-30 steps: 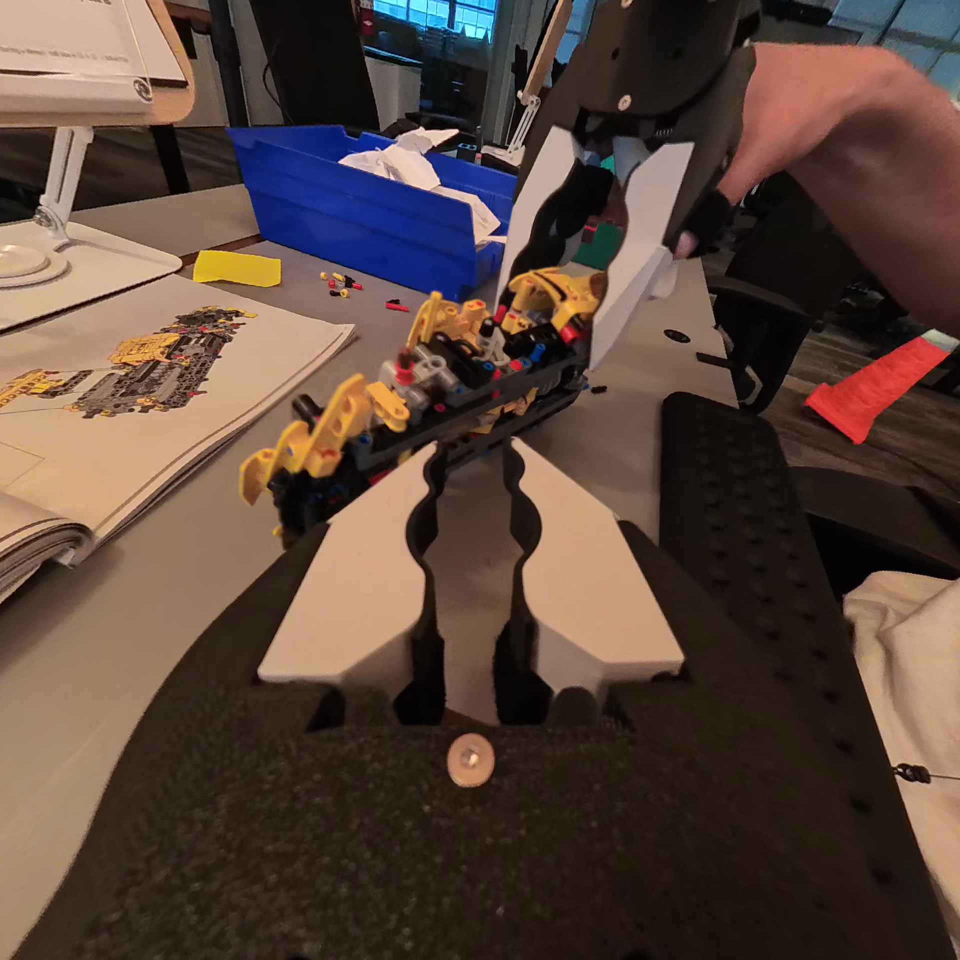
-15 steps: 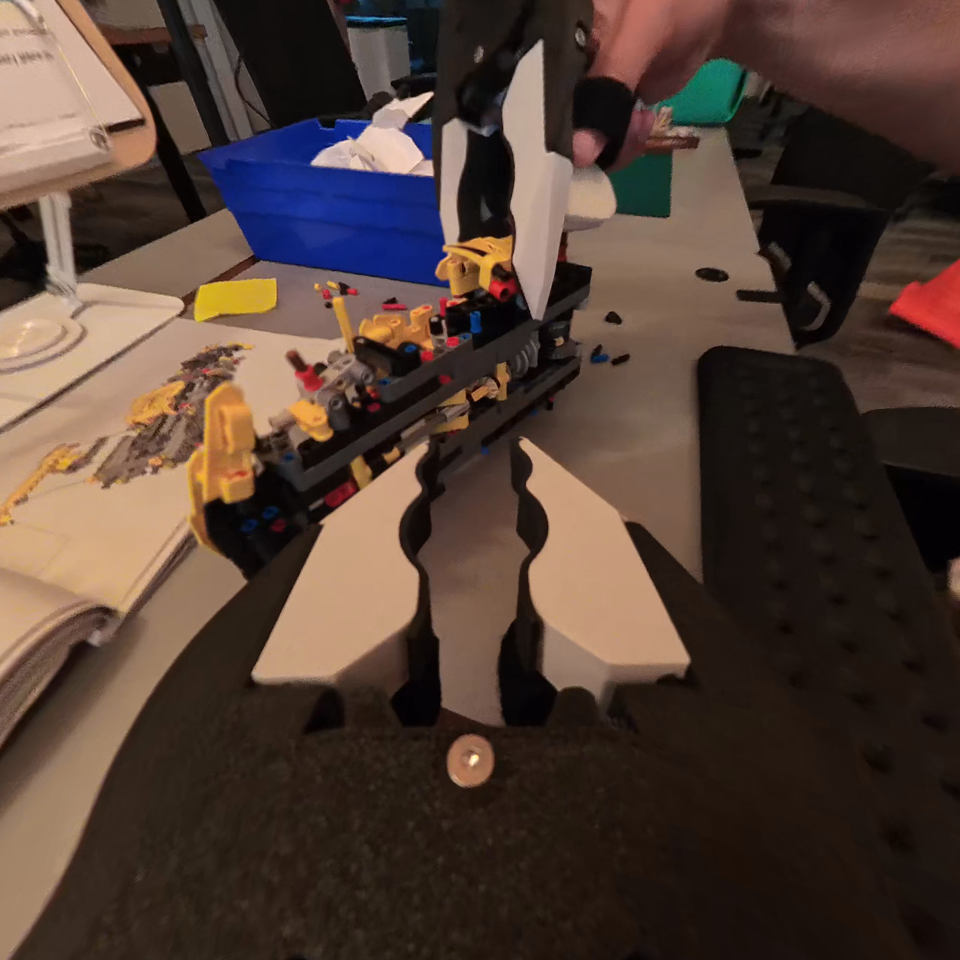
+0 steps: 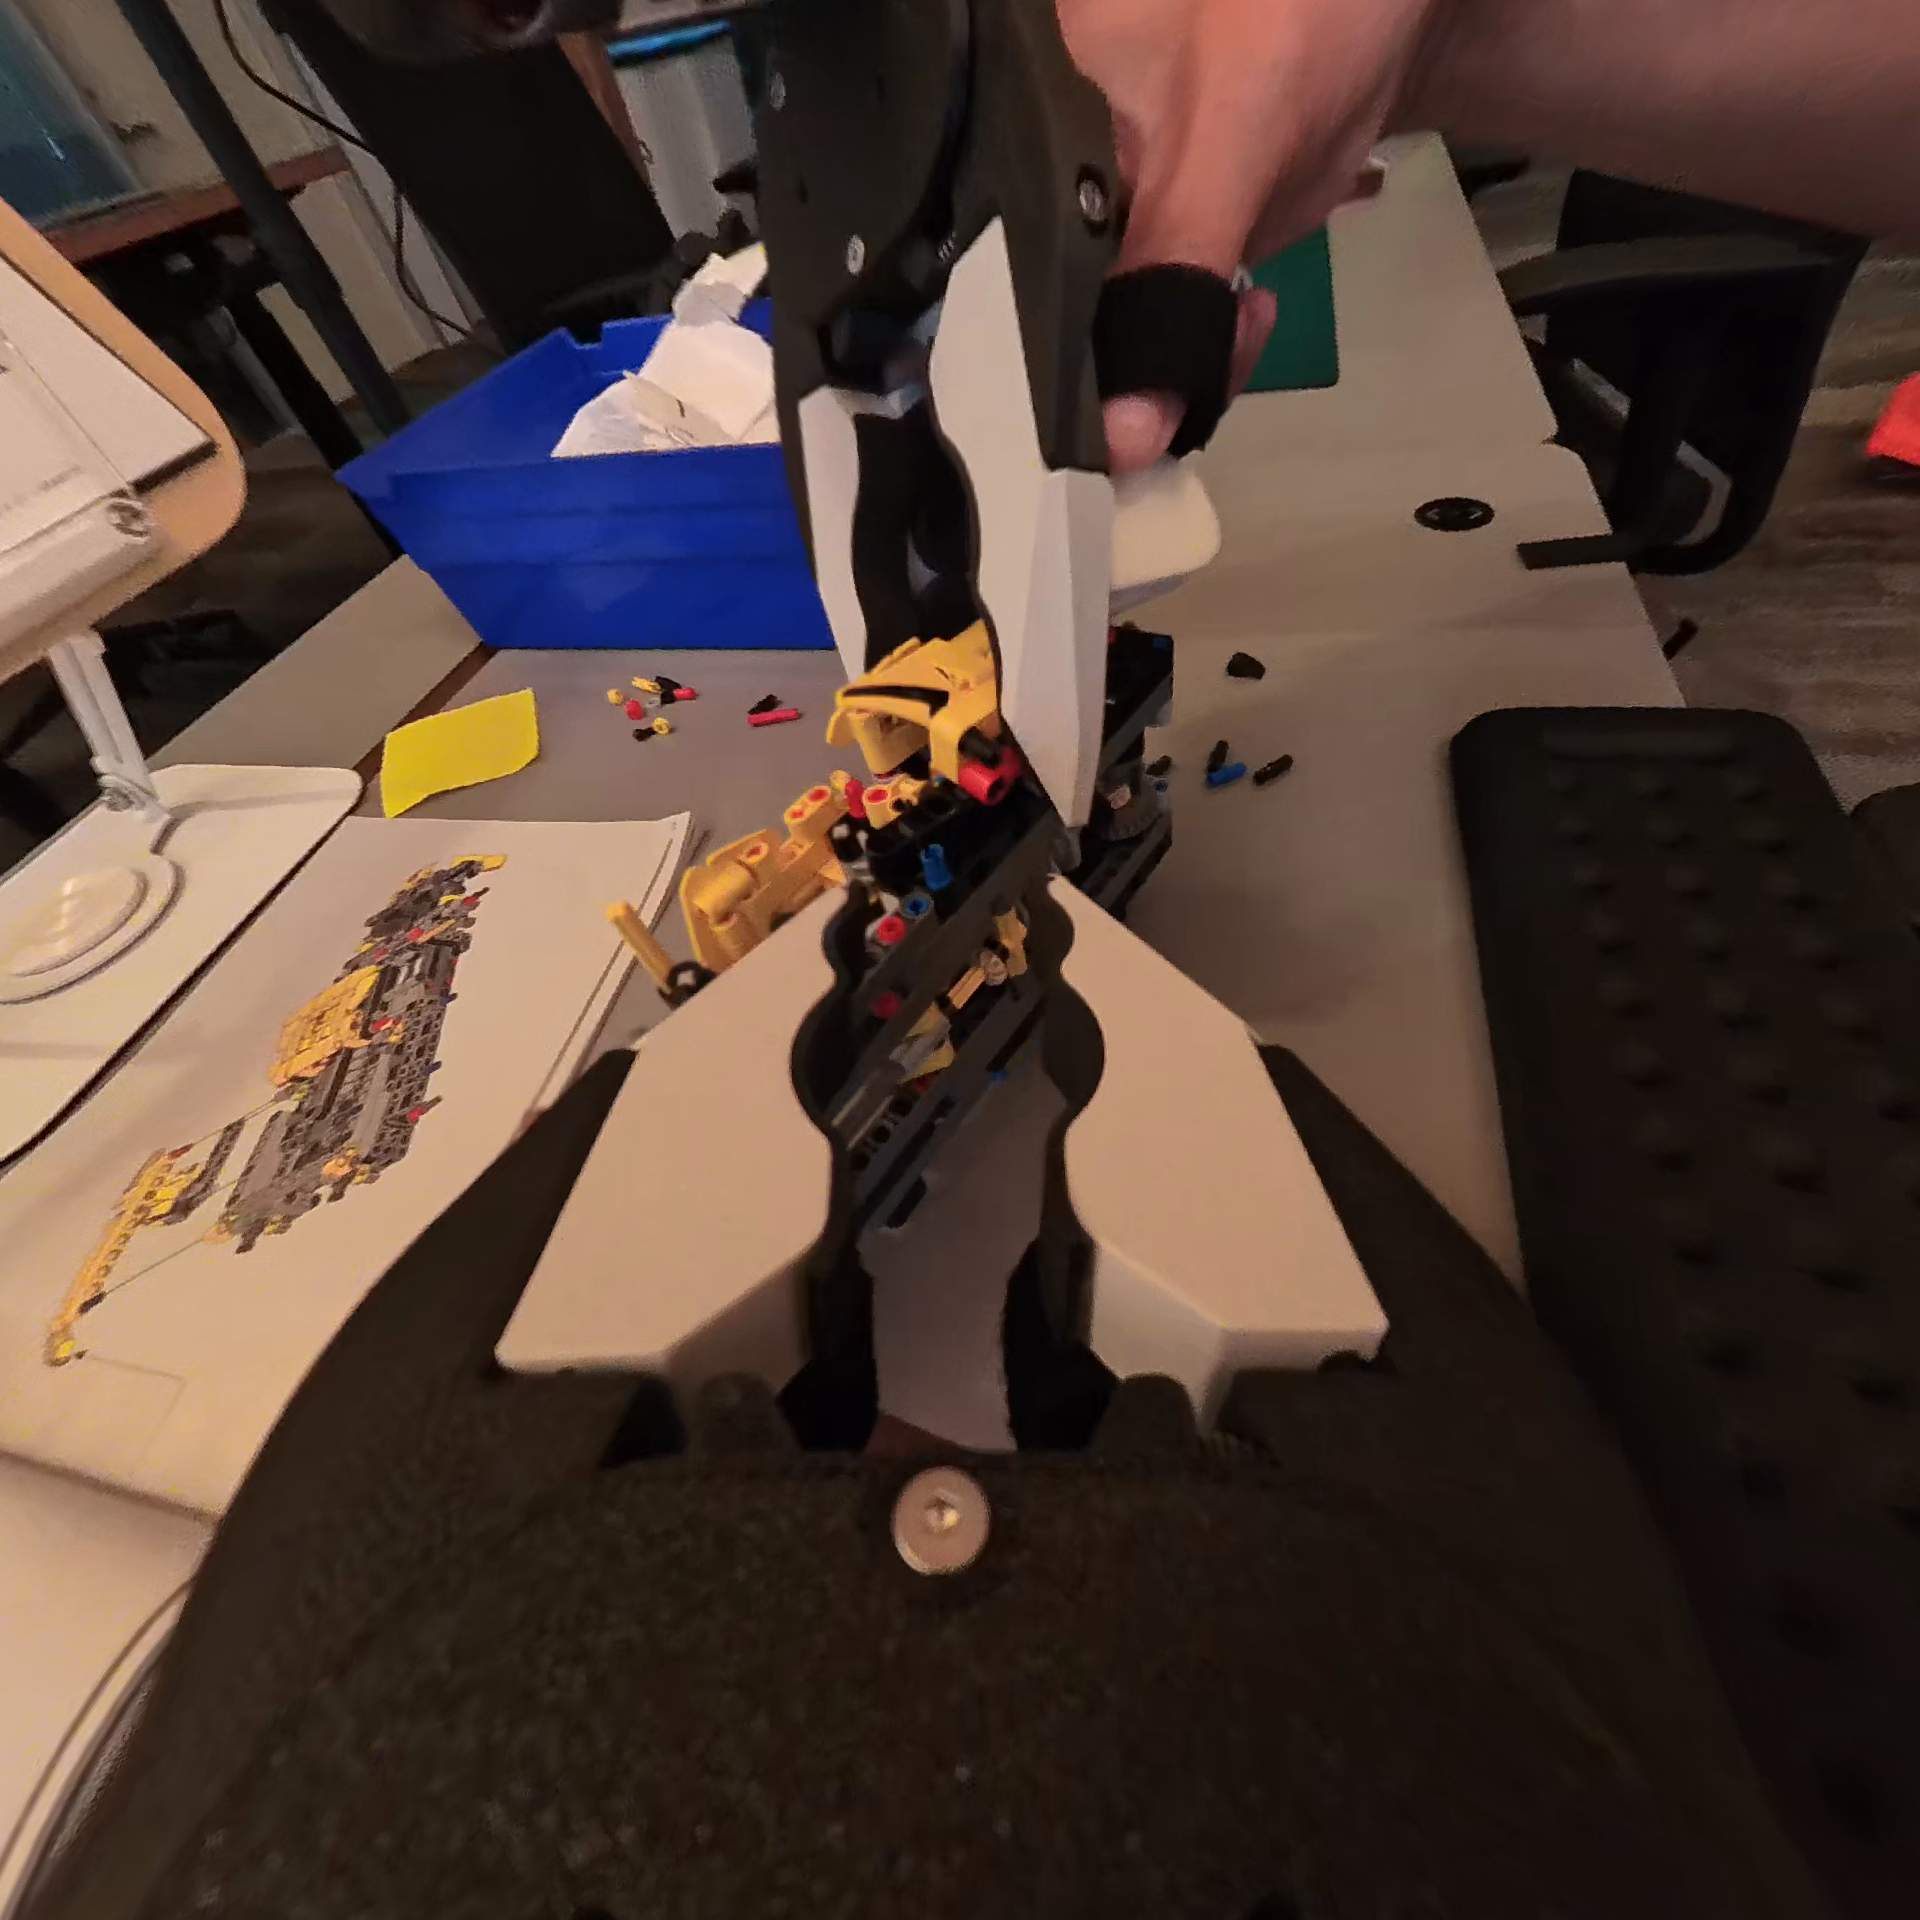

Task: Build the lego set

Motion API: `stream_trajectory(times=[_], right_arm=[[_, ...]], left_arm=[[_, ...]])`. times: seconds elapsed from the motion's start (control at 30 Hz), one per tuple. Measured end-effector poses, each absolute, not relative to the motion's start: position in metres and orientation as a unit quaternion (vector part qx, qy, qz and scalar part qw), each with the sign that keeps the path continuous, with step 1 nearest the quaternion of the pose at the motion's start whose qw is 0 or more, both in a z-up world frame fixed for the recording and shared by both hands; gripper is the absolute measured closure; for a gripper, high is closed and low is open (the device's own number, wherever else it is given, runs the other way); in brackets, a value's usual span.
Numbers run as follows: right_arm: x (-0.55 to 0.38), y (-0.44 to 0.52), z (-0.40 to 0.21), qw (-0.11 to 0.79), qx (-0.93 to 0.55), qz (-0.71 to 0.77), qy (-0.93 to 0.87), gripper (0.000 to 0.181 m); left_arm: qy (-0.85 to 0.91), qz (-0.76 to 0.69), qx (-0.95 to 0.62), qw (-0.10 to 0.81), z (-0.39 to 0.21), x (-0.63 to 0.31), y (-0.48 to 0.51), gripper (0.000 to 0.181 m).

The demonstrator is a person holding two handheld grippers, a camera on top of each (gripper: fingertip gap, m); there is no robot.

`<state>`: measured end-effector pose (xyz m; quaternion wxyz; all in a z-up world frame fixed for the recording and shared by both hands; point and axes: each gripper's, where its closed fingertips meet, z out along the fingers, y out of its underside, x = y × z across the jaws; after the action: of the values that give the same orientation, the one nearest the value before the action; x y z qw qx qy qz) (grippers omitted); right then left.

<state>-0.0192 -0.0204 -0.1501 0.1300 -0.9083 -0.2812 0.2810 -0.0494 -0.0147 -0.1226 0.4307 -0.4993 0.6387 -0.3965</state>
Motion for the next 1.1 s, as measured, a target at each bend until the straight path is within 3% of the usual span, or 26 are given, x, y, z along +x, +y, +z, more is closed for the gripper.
stream_trajectory(times=[0.1, 0.27, 0.3, 0.47, 0.67, 0.9, 1.1], right_arm=[[-0.018, -0.019, -0.150, 0.138, -0.906, 0.293, -0.274, 0.126], [-0.017, -0.019, -0.150, 0.155, -0.902, 0.300, -0.270, 0.126], [-0.018, -0.020, -0.149, 0.157, -0.901, 0.300, -0.271, 0.126], [-0.020, -0.021, -0.149, 0.159, -0.897, 0.299, -0.284, 0.124], [-0.004, -0.034, -0.131, 0.210, -0.879, 0.282, -0.322, 0.097], [0.061, -0.066, -0.084, 0.433, -0.835, 0.261, -0.216, 0.120], [0.048, -0.079, -0.120, 0.470, -0.836, 0.193, -0.205, 0.132]], left_arm=[[0.656, -0.401, -0.496, 0.404, -0.128, -0.040, -0.016, 0.150], [0.631, -0.418, -0.450, 0.474, -0.080, -0.043, -0.017, 0.162], [0.655, -0.401, -0.451, 0.455, -0.087, -0.041, -0.020, 0.152], [0.737, -0.332, -0.449, 0.382, -0.125, -0.029, -0.022, 0.152], [0.743, -0.331, -0.450, 0.370, -0.127, -0.022, -0.021, 0.165], [0.728, -0.354, -0.458, 0.368, -0.127, -0.020, -0.021, 0.165], [0.726, -0.355, -0.463, 0.364, -0.126, -0.024, -0.024, 0.164]])
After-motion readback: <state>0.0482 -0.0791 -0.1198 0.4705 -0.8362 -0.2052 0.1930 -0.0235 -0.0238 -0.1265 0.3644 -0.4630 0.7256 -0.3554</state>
